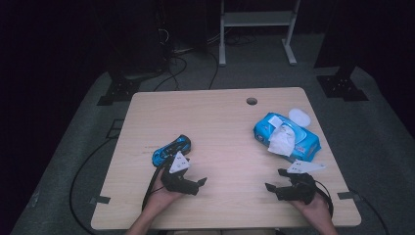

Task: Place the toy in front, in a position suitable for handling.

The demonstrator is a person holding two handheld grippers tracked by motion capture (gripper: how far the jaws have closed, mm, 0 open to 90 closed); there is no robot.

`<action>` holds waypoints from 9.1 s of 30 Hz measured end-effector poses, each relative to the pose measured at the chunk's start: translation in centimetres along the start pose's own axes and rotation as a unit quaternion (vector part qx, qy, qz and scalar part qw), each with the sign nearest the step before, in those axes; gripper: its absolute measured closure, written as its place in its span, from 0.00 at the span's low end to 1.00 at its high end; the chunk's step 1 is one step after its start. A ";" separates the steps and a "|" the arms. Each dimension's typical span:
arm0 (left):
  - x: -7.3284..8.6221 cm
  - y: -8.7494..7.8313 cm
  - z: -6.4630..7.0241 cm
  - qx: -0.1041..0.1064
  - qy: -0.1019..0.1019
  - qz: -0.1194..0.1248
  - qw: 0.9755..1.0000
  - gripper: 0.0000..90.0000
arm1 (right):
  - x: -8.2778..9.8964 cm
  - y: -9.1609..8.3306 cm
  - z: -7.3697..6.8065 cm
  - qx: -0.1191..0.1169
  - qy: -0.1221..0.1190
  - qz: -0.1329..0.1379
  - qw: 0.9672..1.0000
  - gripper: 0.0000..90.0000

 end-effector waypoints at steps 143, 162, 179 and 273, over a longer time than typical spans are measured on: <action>-2.8 2.6 -13.5 0.025 0.031 -0.326 0.945 0.30 | 0.0 -0.7 -0.9 -0.004 -0.012 -0.003 1.000 0.22; -1.8 3.1 -13.5 0.026 0.051 -0.357 0.932 0.25 | 0.0 -0.6 -1.0 -0.007 -0.014 -0.005 1.000 0.22; -2.1 2.9 -13.0 0.012 0.078 -0.363 0.928 0.29 | 0.0 -0.6 -1.0 -0.007 -0.015 -0.005 1.000 0.22; -2.3 2.1 -0.6 0.089 0.053 0.002 0.995 0.09 | -4.5 -2.7 3.7 0.059 -0.019 0.040 0.997 0.22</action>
Point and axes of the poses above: each handheld gripper's, and its own axes: y roughly forward along the jaws, x roughly out of its underside, z roughly to its right, the point moved 4 cm from there along y, roughly forward along the jaws, and after that the axes turned 3 degrees about -y, right-handed, at the moved point
